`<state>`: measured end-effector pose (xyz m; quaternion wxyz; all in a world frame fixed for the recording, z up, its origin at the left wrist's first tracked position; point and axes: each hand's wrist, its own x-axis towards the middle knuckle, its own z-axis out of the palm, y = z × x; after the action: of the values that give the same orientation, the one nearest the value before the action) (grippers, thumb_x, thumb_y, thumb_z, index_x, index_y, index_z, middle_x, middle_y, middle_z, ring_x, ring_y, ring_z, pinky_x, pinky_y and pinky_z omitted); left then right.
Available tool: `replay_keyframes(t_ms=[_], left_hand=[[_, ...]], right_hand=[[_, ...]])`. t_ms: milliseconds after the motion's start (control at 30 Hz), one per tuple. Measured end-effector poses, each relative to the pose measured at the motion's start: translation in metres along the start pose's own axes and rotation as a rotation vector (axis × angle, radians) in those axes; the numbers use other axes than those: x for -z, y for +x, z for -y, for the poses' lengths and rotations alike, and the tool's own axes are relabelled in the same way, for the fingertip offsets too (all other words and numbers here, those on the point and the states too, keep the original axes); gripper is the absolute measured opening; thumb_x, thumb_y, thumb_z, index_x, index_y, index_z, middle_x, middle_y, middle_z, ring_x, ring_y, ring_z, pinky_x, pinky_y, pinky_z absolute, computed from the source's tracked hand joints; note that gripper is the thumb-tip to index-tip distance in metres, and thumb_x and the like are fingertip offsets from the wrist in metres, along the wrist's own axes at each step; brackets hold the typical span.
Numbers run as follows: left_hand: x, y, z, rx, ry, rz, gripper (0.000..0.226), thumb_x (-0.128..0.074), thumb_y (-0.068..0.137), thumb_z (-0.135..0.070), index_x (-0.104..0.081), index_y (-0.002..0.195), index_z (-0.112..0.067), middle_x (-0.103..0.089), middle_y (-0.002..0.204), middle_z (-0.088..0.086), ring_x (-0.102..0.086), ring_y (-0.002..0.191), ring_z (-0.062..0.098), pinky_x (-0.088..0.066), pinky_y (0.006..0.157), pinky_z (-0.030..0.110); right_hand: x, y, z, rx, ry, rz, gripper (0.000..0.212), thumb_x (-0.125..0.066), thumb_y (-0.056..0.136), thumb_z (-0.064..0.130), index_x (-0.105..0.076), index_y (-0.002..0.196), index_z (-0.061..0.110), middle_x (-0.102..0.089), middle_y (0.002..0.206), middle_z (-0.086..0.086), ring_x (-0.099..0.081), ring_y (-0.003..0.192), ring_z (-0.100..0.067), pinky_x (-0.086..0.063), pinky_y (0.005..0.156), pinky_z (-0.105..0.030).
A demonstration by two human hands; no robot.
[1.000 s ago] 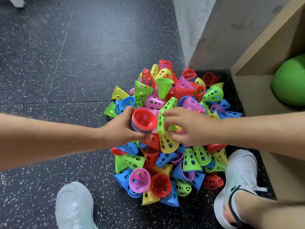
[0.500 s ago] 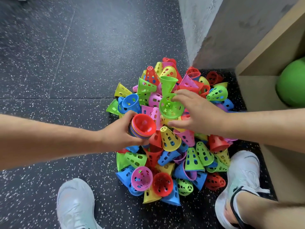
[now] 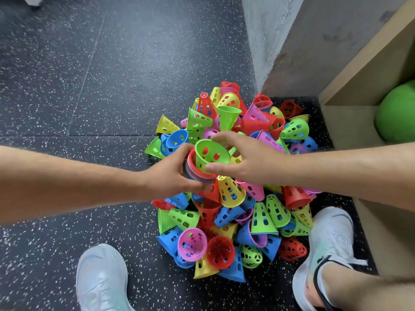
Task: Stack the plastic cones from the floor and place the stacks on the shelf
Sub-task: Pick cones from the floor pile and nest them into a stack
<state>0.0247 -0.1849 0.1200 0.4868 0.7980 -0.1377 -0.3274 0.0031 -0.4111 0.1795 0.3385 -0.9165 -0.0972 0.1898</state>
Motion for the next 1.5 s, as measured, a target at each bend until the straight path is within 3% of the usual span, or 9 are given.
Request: replay_keyframes(t_ms=[167, 367, 567, 700, 867, 1067, 1233, 1333, 1500], left_hand=[[0.005, -0.003, 0.01, 0.015, -0.002, -0.002, 0.079, -0.098, 0.067, -0.037, -0.048, 0.129, -0.029, -0.074, 0.114, -0.01, -0.072, 0.107, 0.006, -0.058, 0.093, 0.032], [0.011, -0.011, 0.025, 0.05, -0.004, -0.029, 0.085, -0.098, 0.06, -0.051, -0.049, 0.126, -0.027, -0.074, 0.114, -0.01, -0.071, 0.104, 0.002, -0.054, 0.09, 0.024], [0.015, -0.017, 0.038, 0.1, 0.021, -0.026, 0.079, -0.098, 0.069, -0.032, -0.047, 0.129, -0.029, -0.072, 0.113, -0.012, -0.072, 0.099, 0.002, -0.061, 0.071, 0.023], [0.017, -0.017, 0.042, 0.097, 0.045, -0.03, 0.084, -0.098, 0.067, -0.037, -0.046, 0.132, -0.032, -0.072, 0.115, -0.013, -0.071, 0.105, 0.003, -0.063, 0.083, 0.035], [0.018, -0.016, 0.04, 0.114, 0.041, -0.029, 0.081, -0.099, 0.066, -0.035, -0.047, 0.129, -0.034, -0.072, 0.111, -0.012, -0.073, 0.101, 0.008, -0.066, 0.072, 0.044], [0.017, -0.012, 0.035, 0.108, 0.073, -0.03, 0.078, -0.098, 0.069, -0.031, -0.047, 0.128, -0.029, -0.071, 0.112, -0.01, -0.069, 0.089, -0.004, -0.054, 0.063, 0.015], [0.018, -0.009, 0.035, 0.109, 0.061, -0.035, 0.08, -0.098, 0.067, -0.035, -0.048, 0.128, -0.029, -0.073, 0.113, -0.013, -0.069, 0.104, -0.001, -0.055, 0.092, 0.025], [0.016, -0.004, 0.032, 0.109, 0.035, -0.046, 0.074, -0.099, 0.067, -0.032, -0.05, 0.123, -0.028, -0.075, 0.111, -0.01, -0.071, 0.103, 0.003, -0.055, 0.093, 0.026], [0.015, 0.003, 0.019, 0.093, 0.019, -0.075, 0.076, -0.098, 0.068, -0.029, -0.051, 0.127, -0.026, -0.076, 0.112, -0.007, -0.072, 0.105, 0.007, -0.056, 0.097, 0.029]], right_hand=[[-0.006, 0.012, 0.001, 0.067, -0.115, 0.168, 0.092, -0.071, 0.074, 0.07, -0.038, 0.151, 0.032, -0.041, 0.152, 0.014, -0.036, 0.139, -0.002, -0.032, 0.109, -0.021], [-0.007, 0.042, -0.017, 0.197, -0.375, 0.105, 0.046, -0.058, 0.097, 0.041, -0.052, 0.139, 0.023, -0.052, 0.139, 0.001, -0.045, 0.13, -0.017, -0.036, 0.11, -0.033], [-0.023, 0.061, -0.021, 0.376, -0.889, 0.278, 0.071, -0.064, 0.083, 0.065, -0.047, 0.145, 0.035, -0.037, 0.153, -0.008, -0.043, 0.131, -0.03, -0.038, 0.106, -0.039], [-0.036, 0.067, -0.019, 0.308, -0.968, 0.36, 0.082, -0.063, 0.078, 0.073, -0.042, 0.147, 0.035, -0.028, 0.156, -0.009, -0.042, 0.13, -0.033, -0.04, 0.107, -0.042], [-0.037, 0.072, -0.015, 0.175, -0.783, 0.388, 0.07, -0.068, 0.083, 0.06, -0.047, 0.143, 0.031, -0.038, 0.143, -0.007, -0.05, 0.123, -0.031, -0.049, 0.098, -0.046], [-0.026, 0.066, -0.019, 0.137, -0.649, 0.222, 0.067, -0.065, 0.083, 0.054, -0.046, 0.144, 0.031, -0.043, 0.139, -0.006, -0.044, 0.127, -0.03, -0.042, 0.106, -0.042], [0.007, 0.054, -0.02, 0.016, -0.371, 0.077, 0.064, -0.068, 0.084, 0.056, -0.046, 0.143, 0.041, -0.043, 0.132, 0.0, -0.049, 0.123, -0.018, -0.04, 0.106, -0.032], [0.021, 0.049, -0.017, -0.116, -0.082, 0.005, 0.064, -0.076, 0.078, 0.056, -0.051, 0.136, 0.048, -0.042, 0.129, 0.004, -0.053, 0.112, -0.01, -0.039, 0.095, -0.022], [0.026, 0.048, -0.012, -0.125, 0.418, -0.058, 0.063, -0.088, 0.067, 0.052, -0.061, 0.123, 0.04, -0.065, 0.116, -0.005, -0.066, 0.105, -0.019, -0.051, 0.098, -0.035]])
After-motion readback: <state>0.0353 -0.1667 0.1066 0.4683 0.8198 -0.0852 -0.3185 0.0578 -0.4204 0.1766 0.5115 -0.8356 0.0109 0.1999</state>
